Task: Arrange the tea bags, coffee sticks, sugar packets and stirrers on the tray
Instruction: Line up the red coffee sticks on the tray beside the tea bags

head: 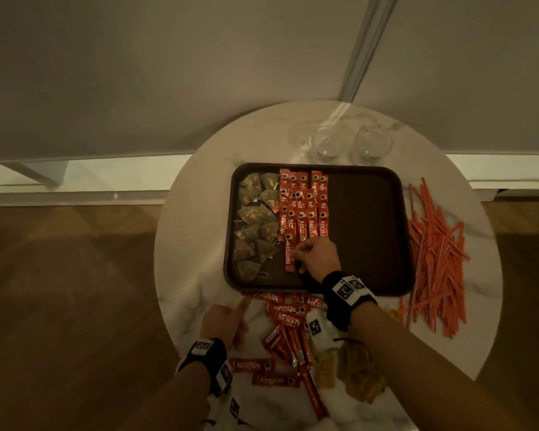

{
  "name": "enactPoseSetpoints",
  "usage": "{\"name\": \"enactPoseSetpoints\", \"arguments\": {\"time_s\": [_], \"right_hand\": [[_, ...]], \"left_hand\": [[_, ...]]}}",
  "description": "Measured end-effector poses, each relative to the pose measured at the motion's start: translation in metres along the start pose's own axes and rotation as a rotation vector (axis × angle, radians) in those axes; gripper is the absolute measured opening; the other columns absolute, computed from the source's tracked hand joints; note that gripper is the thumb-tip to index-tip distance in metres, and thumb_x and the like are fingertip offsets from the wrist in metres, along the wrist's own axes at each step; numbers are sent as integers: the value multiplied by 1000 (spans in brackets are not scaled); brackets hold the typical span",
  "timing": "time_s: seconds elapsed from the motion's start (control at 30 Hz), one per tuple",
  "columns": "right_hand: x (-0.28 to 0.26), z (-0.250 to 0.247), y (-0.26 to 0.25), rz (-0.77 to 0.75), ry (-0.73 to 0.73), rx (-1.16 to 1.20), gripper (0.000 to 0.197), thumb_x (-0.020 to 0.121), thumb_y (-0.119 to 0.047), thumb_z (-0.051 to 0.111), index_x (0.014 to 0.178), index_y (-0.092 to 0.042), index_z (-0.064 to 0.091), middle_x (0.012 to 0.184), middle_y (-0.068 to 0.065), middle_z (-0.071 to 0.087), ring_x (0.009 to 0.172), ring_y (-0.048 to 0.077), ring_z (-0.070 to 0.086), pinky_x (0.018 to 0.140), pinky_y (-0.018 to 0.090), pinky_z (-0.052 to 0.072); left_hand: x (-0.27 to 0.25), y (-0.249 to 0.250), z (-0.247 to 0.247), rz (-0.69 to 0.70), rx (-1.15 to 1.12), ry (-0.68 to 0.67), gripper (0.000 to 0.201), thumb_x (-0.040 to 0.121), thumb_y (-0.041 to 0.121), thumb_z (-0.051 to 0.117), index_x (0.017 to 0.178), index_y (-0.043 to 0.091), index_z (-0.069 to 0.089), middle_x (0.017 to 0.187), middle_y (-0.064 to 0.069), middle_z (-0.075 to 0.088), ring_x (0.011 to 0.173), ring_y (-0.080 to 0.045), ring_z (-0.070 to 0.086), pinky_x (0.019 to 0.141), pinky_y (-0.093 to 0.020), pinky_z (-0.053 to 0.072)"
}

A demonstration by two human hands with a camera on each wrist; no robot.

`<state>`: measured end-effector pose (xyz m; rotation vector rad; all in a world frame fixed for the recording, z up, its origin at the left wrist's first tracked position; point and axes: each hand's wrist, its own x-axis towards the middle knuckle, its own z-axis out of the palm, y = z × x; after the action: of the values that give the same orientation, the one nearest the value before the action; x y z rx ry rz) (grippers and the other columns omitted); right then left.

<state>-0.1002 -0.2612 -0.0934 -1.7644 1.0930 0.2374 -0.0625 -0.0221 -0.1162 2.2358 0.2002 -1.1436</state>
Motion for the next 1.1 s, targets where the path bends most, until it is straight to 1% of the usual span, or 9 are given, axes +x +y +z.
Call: {"name": "enactPoseSetpoints", "arguments": {"time_s": [0.13,0.33,0.67,0.77,0.83,0.9,0.97,1.03,1.1], "right_hand": [[10,5,-10,6,-18,-16,7,89,-19,72,82,-17,70,77,1,72,50,13,65,65,28,60],[18,7,-17,-1,-67,-10,12,91,-17,70,80,-10,71,75,5,72,47,13,64,52,21,54],[11,1,-11,7,-86,-1,14,91,-25,70,89,-11,71,79,3,71,51,11,64,55,22,56],[-6,-3,-1,-50,-103,-7,16,92,-25,68,85,-12,71,75,3,70,48,11,61,51,22,54],[-25,-5,11,-113,-126,-56,14,92,-25,68,85,-14,71,75,2,71,52,10,63,56,24,56],[-46,-7,25,-186,-149,-160,9,92,-24,68,90,-16,73,83,-2,71,70,8,65,70,25,56],[-70,-9,39,-259,-160,-189,8,92,-19,66,94,-14,73,93,-2,68,84,7,62,77,18,49],[-94,-11,52,-323,-144,-134,8,93,-14,65,95,-12,72,95,-3,64,85,4,58,76,12,44],[-116,-13,62,-358,-139,-102,7,93,-13,64,94,-13,71,90,-8,61,83,-1,55,77,14,44]], "left_hand": [[9,-1,1,-11,-7,-33,71,90,62,54,55,3,70,49,-7,66,42,-16,61,56,-27,51],[10,-1,2,2,9,0,72,87,66,55,52,5,67,49,-6,66,42,-16,61,55,-26,48],[11,-3,3,36,-5,43,71,88,65,55,45,8,64,49,-6,66,47,-21,64,60,-32,54],[10,0,2,26,4,41,73,87,67,54,47,7,65,49,-7,66,46,-19,63,66,-35,58],[7,4,0,30,37,48,72,88,68,52,44,12,61,45,-3,63,44,-16,59,66,-35,57],[6,6,-2,38,108,47,75,89,69,48,36,17,59,44,-1,59,47,-17,57,63,-33,54],[6,5,-4,28,114,25,78,88,70,48,30,19,59,43,-1,56,48,-19,56,60,-31,50],[5,5,-5,13,100,-9,73,88,68,51,38,17,65,41,-1,54,45,-18,53,55,-28,47],[2,4,-7,19,71,-61,63,91,59,57,55,9,71,41,0,51,43,-16,50,49,-27,46]]}}
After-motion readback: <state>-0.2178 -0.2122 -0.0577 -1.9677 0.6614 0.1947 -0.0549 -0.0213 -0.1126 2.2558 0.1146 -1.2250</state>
